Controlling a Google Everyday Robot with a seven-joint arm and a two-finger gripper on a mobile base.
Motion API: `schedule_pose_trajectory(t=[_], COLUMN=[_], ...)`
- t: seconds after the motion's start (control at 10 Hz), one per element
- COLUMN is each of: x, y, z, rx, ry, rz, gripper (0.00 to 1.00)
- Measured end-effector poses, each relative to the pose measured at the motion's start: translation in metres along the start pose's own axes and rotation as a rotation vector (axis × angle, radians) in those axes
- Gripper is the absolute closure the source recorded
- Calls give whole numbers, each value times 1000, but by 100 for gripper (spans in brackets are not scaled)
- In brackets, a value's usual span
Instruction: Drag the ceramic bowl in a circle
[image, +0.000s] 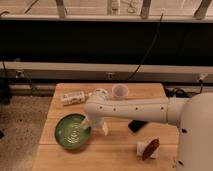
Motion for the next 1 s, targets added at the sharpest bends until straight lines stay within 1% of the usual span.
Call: schedule_pose_trajectory(t=[0.1,0.4,0.5,0.7,0.8,1.0], x=[-2,-9,-11,-17,-21,-30], y=[-2,-6,-8,-10,-12,-14], z=[2,4,4,4,1,-4], rx=[1,-21,-20,-22,-20,-29], ry=[-8,-33,-39,-60,-71,-88], rz=[-13,-75,-91,-143,-171,-209], gripper=[35,65,72,95,100,100])
